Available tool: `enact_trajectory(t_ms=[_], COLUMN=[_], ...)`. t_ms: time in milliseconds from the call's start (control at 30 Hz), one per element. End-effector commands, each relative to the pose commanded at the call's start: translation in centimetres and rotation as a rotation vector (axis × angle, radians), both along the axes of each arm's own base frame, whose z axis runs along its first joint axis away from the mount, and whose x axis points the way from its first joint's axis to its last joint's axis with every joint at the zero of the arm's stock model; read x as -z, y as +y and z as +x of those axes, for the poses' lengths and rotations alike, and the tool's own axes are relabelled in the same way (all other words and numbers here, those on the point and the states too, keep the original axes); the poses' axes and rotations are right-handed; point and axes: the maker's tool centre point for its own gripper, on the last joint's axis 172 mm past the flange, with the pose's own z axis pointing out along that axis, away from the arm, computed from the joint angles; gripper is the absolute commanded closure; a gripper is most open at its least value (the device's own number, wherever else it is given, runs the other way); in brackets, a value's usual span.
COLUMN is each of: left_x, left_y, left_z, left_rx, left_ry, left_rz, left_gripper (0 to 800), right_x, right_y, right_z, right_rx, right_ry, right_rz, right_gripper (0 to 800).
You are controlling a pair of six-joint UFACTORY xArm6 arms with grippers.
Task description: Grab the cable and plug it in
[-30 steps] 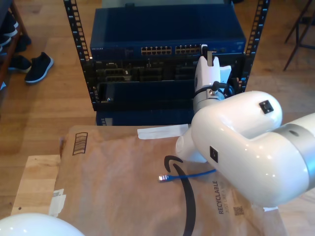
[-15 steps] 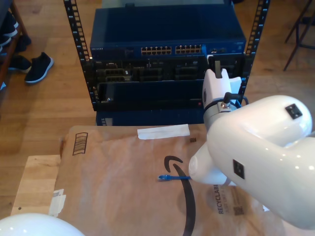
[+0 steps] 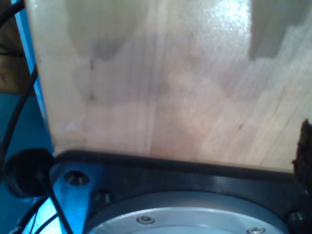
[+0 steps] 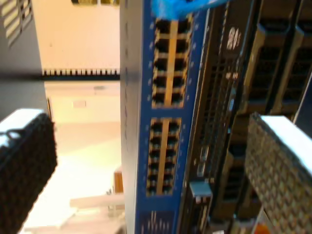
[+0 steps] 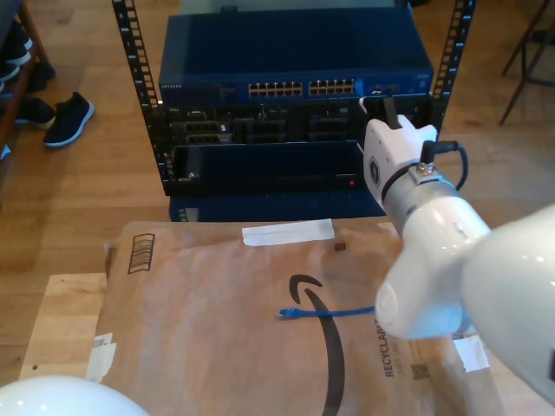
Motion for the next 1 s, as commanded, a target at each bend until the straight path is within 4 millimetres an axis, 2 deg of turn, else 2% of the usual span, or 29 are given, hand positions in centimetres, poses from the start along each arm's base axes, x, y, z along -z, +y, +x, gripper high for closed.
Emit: enact_trajectory(t_ms=[100,233,400,533,667,800,900,1000], left_x=[0.0,0.0,0.0,0.0,0.0,0.0,0.0,0.0], left_y=[0.0,0.0,0.0,0.0,0.0,0.0,0.0,0.0], left_z=[0.0,0.0,0.0,0.0,0.0,0.0,0.0,0.0], left_rx=[-0.002,-0.002,0.000,-0.002,-0.002,-0.002,-0.002,-0.002], left_ry=[0.000,0.000,0.000,0.000,0.000,0.000,0.000,0.000], left_rz=[0.000,0.000,0.000,0.000,0.000,0.000,0.000,0.000], left_gripper=[0,0,0,0,0,0,0,0], right_x=[1.1,1.4,1.7,0.6,0.2,-0.4,-0.7,-0.5], right_y=[-1.0,-0.2,-0.4,-1.9,-3.0,-3.0,-4.7,-5.0], right_z=[-1.4,-3.4,-5.8,-6.7,-7.4,-8.5,-8.4,-8.5], right_rx=[-0.029,-0.086,-0.163,-0.187,-0.180,-0.175,-0.123,-0.111], right_ry=[0.072,0.084,0.069,0.042,0.098,0.125,0.149,0.170], right_rz=[-0.048,-0.093,-0.187,-0.244,-0.243,-0.247,-0.237,-0.244], right_gripper=[237,231,233,241,239,214,211,212])
